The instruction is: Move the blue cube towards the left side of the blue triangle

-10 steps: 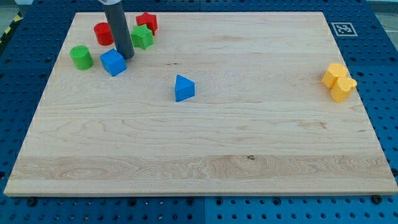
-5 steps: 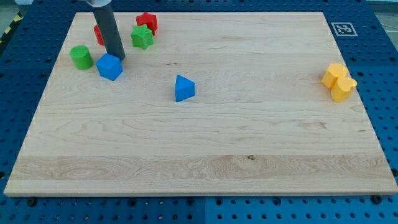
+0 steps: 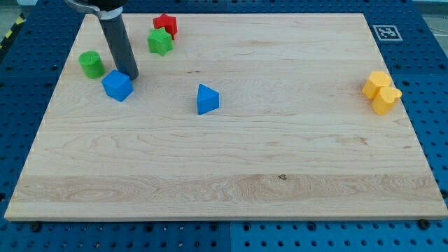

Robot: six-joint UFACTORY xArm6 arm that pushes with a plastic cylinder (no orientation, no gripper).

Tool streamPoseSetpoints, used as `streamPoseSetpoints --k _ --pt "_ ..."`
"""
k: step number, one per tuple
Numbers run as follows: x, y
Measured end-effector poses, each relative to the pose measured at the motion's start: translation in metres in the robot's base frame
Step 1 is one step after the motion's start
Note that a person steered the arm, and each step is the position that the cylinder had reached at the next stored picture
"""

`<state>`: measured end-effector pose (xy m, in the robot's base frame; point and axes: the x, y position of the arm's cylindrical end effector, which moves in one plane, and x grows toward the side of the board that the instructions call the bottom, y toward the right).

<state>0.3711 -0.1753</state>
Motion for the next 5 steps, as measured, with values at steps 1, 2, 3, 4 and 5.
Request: streamPoseSetpoints --k 1,2,3,4,5 --pt "0.000 -0.015" --pt "0.000 -0.025" --pt "0.002 -0.026" --pt "0.002 -0.033" --pt "0.002 -0.046"
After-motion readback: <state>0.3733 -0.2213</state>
